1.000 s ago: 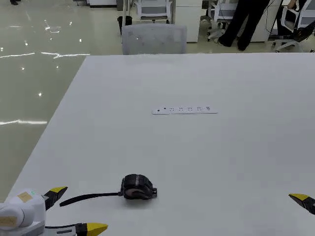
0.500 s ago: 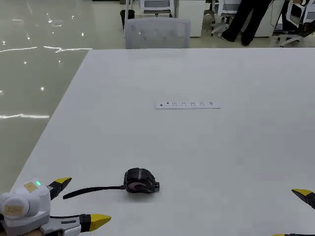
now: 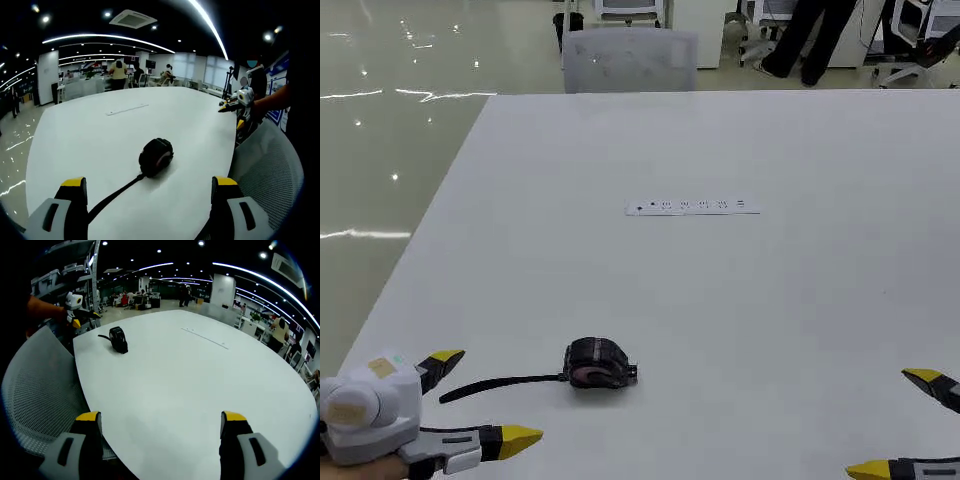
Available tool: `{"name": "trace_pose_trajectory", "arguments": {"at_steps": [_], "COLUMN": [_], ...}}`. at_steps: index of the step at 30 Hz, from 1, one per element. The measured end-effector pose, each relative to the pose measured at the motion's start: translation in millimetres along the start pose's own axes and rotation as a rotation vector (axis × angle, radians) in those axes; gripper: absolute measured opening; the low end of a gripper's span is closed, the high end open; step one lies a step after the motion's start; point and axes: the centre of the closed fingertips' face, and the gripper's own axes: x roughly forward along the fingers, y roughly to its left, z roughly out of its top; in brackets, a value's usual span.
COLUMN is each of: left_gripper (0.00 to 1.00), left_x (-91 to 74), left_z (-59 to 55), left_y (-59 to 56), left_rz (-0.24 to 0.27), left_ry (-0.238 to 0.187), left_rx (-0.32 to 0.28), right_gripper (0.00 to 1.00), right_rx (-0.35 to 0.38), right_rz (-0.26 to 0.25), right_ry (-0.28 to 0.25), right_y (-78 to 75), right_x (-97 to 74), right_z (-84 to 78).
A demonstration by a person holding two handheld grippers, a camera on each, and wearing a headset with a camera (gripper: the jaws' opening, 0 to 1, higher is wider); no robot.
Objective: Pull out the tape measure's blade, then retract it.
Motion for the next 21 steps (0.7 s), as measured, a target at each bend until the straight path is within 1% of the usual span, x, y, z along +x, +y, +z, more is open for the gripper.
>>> {"name": "trace_pose_trajectory", "arguments": {"at_steps": [1,3,4,5,7,8,9,10,11,12,13,14,15,16,17,19,20,21], "left_gripper": [1.00,1.00,1.00,1.00,0.99,0.99,1.00,1.00,1.00,0.99,0.99,0.97,0.96,0.95,0.92,0.85,0.83,0.82], "left_x": [3.9,12.2,15.8,21.6,29.7,35.7,39.9,44.7,50.7,54.6,59.9,62.9,68.3,72.5,75.8,82.8,88.5,91.9], "left_z": [2.3,6.7,6.4,6.6,9.6,8.1,6.2,3.0,5.5,7.6,9.5,8.2,8.1,10.6,11.6,11.6,13.5,14.6], "left_y": [-0.8,-2.7,-3.0,-3.0,-4.2,-2.7,1.8,5.3,3.5,2.7,3.5,5.0,5.9,5.1,4.1,1.8,-1.8,-4.0], "left_rz": [-0.011,-0.039,-0.051,-0.067,-0.092,-0.106,-0.099,-0.108,-0.140,-0.158,-0.175,-0.188,-0.203,-0.216,-0.230,-0.254,-0.277,-0.292], "left_ry": [0.005,0.011,0.028,0.050,0.057,0.089,0.114,0.140,0.139,0.139,0.149,0.173,0.197,0.194,0.201,0.239,0.243,0.248], "left_rx": [0.017,0.045,0.062,0.100,0.133,0.152,0.169,0.183,0.206,0.225,0.242,0.256,0.287,0.316,0.340,0.397,0.423,0.430], "right_gripper": [1.00,1.00,1.00,1.00,1.00,1.00,1.00,1.00,1.00,1.00,0.99,0.99,0.99,0.99,0.99,0.99,0.98,0.98], "right_rx": [-0.012,-0.037,-0.046,-0.059,-0.075,-0.088,-0.095,-0.104,-0.115,-0.125,-0.141,-0.150,-0.164,-0.178,-0.180,-0.169,-0.191,-0.208], "right_rz": [0.006,0.025,0.034,0.046,0.066,0.080,0.086,0.095,0.109,0.117,0.129,0.136,0.150,0.164,0.177,0.219,0.227,0.237], "right_ry": [-0.003,-0.010,-0.015,-0.016,-0.016,-0.016,-0.014,-0.013,-0.012,-0.013,-0.020,-0.022,-0.024,-0.024,-0.028,-0.039,-0.034,-0.032], "right_y": [1.2,3.4,4.4,5.7,7.5,9.1,9.7,10.9,12.5,13.7,15.4,16.5,18.3,20.2,22.1,27.0,28.3,29.9], "right_x": [3.8,13.4,16.5,21.6,29.5,35.3,38.8,42.8,48.4,52.0,57.2,60.9,66.8,70.9,74.6,84.3,90.3,94.6], "right_z": [6.5,13.9,18.3,24.3,31.2,36.5,39.5,43.0,48.1,52.0,58.8,62.5,67.9,71.6,75.5,84.2,88.0,90.6]}}
